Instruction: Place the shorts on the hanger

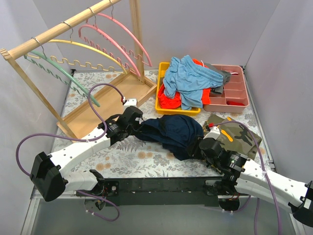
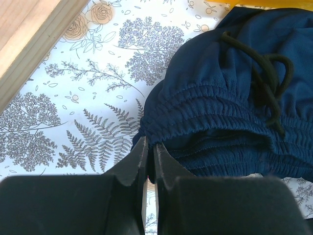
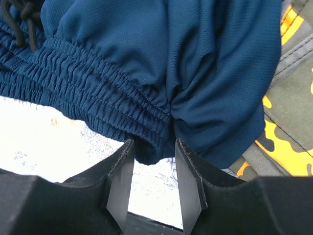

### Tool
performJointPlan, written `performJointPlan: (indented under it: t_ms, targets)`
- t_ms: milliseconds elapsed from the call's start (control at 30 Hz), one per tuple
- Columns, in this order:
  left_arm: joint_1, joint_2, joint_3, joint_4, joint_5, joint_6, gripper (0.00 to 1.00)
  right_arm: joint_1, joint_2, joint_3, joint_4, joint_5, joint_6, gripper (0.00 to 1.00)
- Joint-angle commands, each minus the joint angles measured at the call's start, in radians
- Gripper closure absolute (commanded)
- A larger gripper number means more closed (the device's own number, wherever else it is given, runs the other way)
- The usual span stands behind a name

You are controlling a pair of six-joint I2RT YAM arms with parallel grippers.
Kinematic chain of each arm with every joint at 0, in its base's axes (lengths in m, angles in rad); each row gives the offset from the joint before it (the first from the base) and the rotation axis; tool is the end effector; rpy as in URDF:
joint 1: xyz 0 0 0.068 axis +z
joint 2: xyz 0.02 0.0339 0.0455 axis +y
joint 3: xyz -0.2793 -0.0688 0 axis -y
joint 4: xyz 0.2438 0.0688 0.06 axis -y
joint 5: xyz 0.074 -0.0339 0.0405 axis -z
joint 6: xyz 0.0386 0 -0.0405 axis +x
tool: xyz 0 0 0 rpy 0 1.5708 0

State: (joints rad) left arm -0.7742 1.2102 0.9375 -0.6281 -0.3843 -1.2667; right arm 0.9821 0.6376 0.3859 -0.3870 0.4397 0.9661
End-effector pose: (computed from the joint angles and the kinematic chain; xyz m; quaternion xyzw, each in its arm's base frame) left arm 0.1821 -0.1579 0.2809 -0.2869 0.8838 -0.1807 0.3225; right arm 0.0881 0.1024 0.2122 0.0910 0.8726 0.2533 0.4076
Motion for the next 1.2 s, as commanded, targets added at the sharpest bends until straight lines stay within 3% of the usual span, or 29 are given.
performJointPlan:
  t_ms: [0, 233, 633, 800, 1033, 1167]
  targets:
    - [0.003, -0.034, 0.047, -0.007, -0.01, 0.018, 1.0, 0.003, -0.016, -0.022, 0.034, 0.059, 0.048, 0.54]
    - [0.003, -0.038, 0.055, -0.021, -0.007, 0.023, 1.0, 0.003, -0.081, -0.051, 0.05, 0.071, 0.046, 0.54]
    - [0.003, -0.035, 0.055, -0.025, 0.012, 0.02, 1.0, 0.003, -0.015, -0.019, 0.079, 0.039, -0.041, 0.54]
    - [0.004, -0.032, 0.064, -0.025, 0.027, 0.021, 1.0, 0.024, 0.156, 0.057, 0.097, -0.006, -0.105, 0.59]
    - [0.003, -0.034, 0.076, -0.038, 0.042, 0.035, 1.0, 0.061, 0.29, 0.119, 0.115, 0.082, -0.125, 0.59]
    - [0.003, -0.055, 0.125, -0.08, 0.036, 0.068, 1.0, 0.063, 0.306, 0.223, 0.048, 0.191, -0.171, 0.82]
